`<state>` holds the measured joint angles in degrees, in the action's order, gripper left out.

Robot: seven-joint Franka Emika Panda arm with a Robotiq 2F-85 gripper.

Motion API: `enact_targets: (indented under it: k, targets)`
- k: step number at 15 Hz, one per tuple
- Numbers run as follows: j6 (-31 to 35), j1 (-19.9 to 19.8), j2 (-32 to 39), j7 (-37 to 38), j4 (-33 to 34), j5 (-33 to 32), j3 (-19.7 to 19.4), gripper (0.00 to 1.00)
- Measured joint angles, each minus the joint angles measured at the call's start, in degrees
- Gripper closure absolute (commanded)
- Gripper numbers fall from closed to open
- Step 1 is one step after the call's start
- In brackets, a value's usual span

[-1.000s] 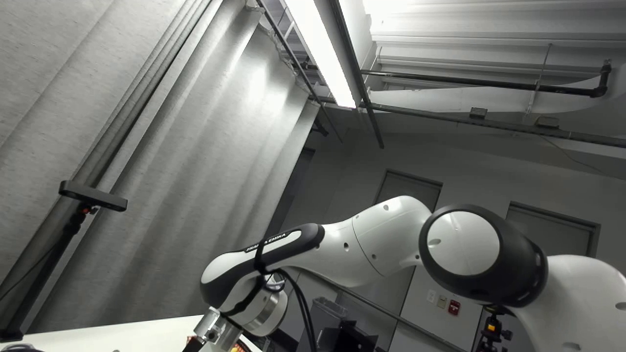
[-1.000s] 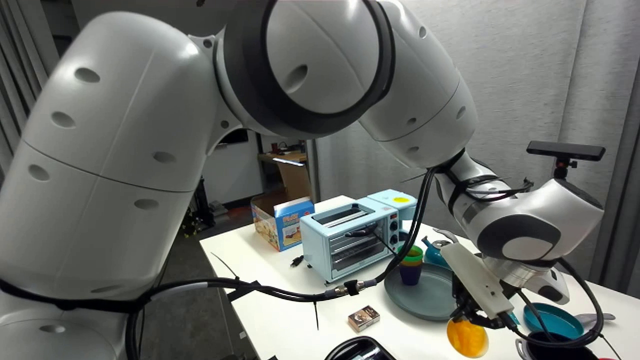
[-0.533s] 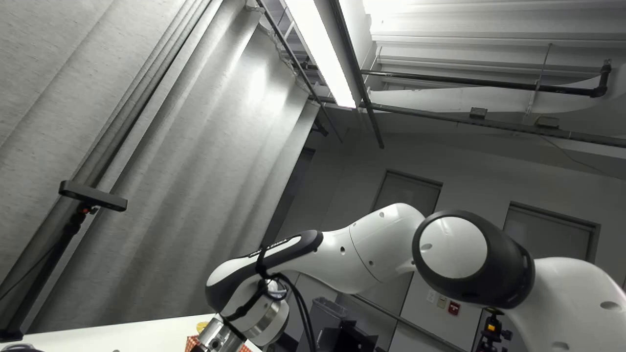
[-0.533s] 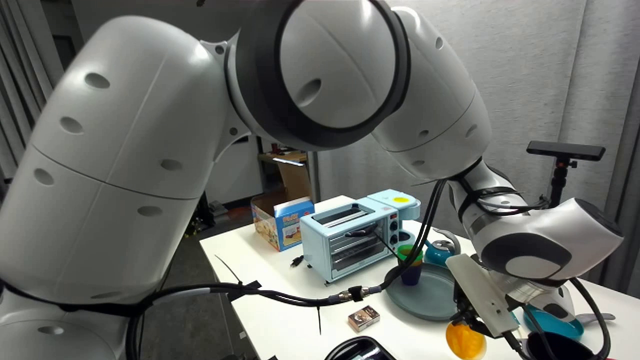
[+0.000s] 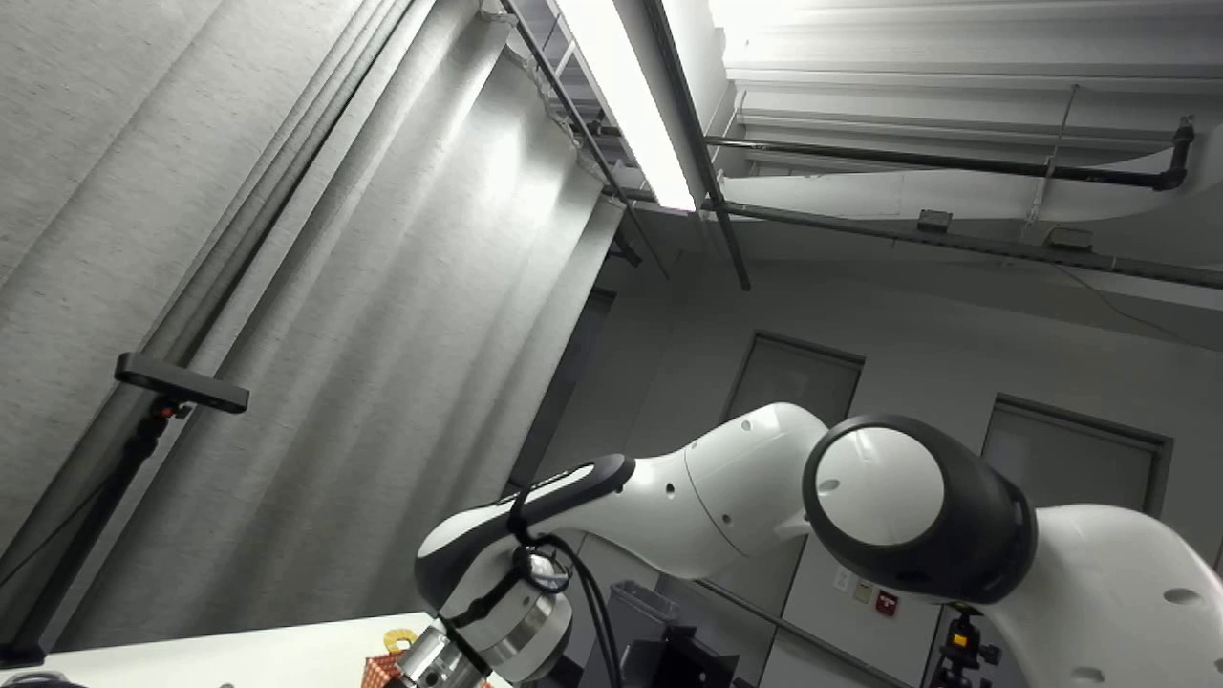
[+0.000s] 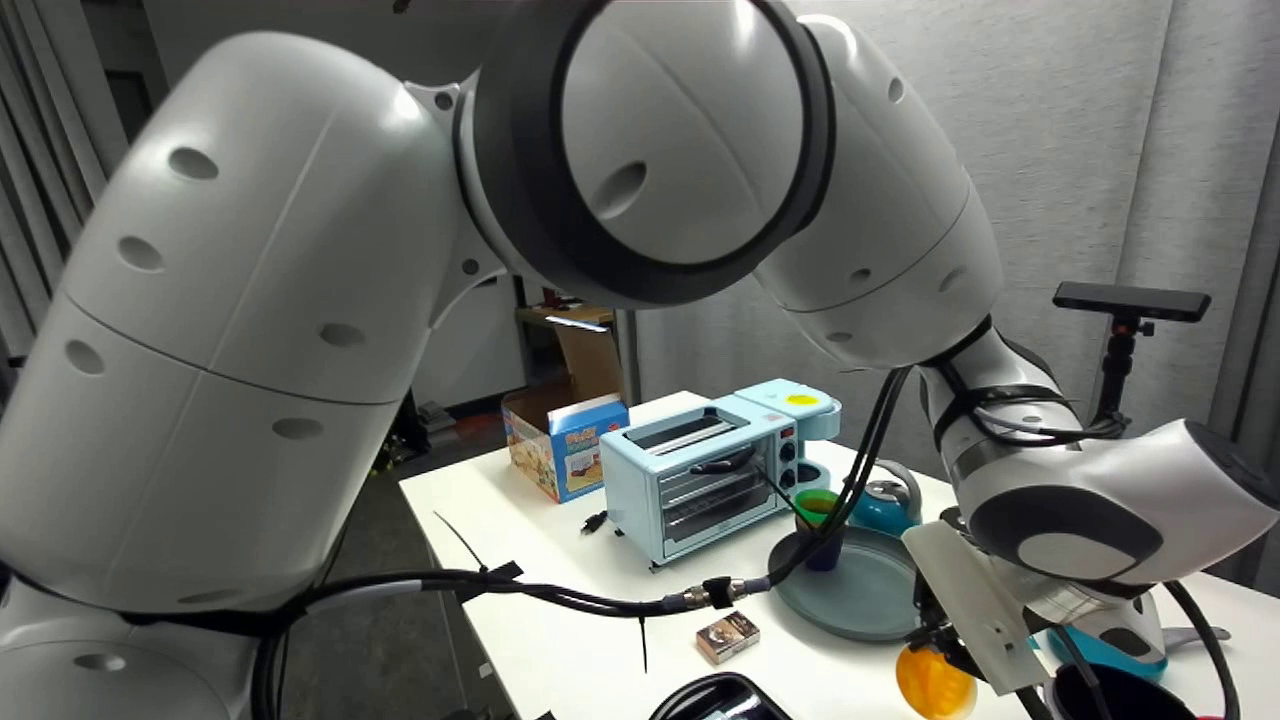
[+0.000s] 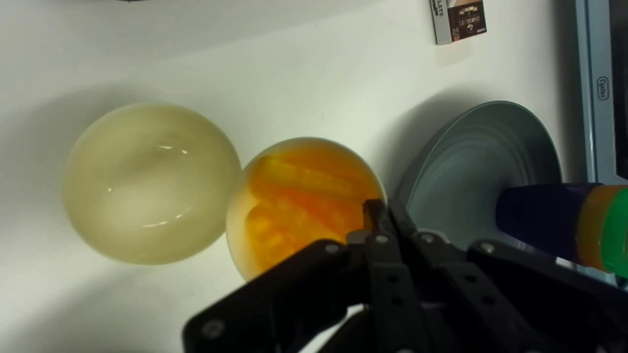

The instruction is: Pour the contents out of the white bowl

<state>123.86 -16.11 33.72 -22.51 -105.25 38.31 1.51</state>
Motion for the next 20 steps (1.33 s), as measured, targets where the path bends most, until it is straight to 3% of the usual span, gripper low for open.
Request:
enact_targets:
  k: [12, 20]
  targets:
    - [0.1, -1.3, -1.6, -5.6, -3.3, 4.3, -0.2, 0.99]
    - [0.2, -1.5, -3.1, -12.0, -5.6, 11.6, -0.5, 0.99]
